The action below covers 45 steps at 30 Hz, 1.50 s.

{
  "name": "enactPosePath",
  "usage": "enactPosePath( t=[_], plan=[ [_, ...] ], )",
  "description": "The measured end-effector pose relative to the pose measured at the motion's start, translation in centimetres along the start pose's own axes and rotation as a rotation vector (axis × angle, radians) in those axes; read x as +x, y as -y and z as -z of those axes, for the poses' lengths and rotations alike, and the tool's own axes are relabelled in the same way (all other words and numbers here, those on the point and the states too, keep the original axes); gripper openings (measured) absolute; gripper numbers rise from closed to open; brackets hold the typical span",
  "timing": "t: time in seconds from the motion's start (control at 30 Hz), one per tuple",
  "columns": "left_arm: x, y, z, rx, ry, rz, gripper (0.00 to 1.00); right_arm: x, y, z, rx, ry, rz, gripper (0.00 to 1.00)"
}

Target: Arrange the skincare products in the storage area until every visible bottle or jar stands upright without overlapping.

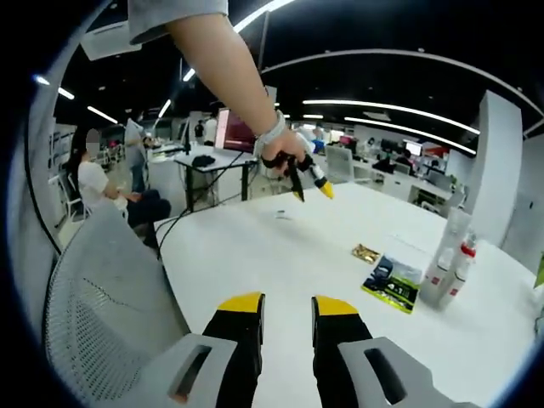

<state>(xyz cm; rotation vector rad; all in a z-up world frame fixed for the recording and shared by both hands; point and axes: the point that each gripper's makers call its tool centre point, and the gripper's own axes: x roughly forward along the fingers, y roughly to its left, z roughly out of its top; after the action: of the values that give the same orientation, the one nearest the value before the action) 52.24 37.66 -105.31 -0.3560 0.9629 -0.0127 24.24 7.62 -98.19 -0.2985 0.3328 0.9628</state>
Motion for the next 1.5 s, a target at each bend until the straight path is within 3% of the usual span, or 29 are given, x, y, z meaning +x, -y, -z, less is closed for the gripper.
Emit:
enactPosePath(
  t=[0.13, 0.23, 0.37, 0.5, 0.6, 0.8, 1.3, 1.37, 1.47, 1.5],
  plan=[
    [0.6, -2.3, 1.5, 0.220, -0.070, -0.063, 0.73, 0.0, -0.1, 0.2, -0.002, -0.011, -0.003, 0.17],
    [1.2, -3.1, 3.1, 0.380, -0.173, -0.065, 0.73, 0.1, -0.1, 0.4, -0.002, -0.018, -0.002, 0.18],
    [1.9, -4.4, 3.9, 0.584, -0.251, -0.055, 0.75, 0.2, -0.1, 0.5, 0.002, -0.024, -0.005, 0.18],
    [2.2, -5.3, 4.7, 0.712, -0.313, -0.023, 0.78, 0.2, -0.2, 0.6, -0.001, -0.030, -0.010, 0.17],
    [2.6, -6.0, 5.6, 0.731, -0.351, 0.016, 0.74, 0.3, -0.2, 0.9, 0.008, -0.046, -0.013, 0.17],
    [3.1, -7.4, 5.6, 0.782, -0.390, 0.005, 0.75, 0.4, -0.1, 1.0, 0.015, -0.052, -0.013, 0.16],
    [2.8, -7.7, 5.5, 0.763, -0.433, 0.008, 0.64, 0.6, -0.2, 1.2, 0.021, -0.057, -0.022, 0.15],
    [2.7, -7.6, 5.4, 0.777, -0.436, 0.014, 0.57, 0.6, -0.2, 1.2, 0.021, -0.059, -0.023, 0.14],
    [2.5, -7.3, 5.3, 0.804, -0.438, 0.022, 0.36, 0.6, -0.1, 1.2, 0.020, -0.058, -0.020, 0.14],
    [2.5, -7.4, 5.4, 0.796, -0.438, 0.013, 0.36, 0.6, -0.1, 1.2, 0.021, -0.057, -0.020, 0.14]
  ],
)
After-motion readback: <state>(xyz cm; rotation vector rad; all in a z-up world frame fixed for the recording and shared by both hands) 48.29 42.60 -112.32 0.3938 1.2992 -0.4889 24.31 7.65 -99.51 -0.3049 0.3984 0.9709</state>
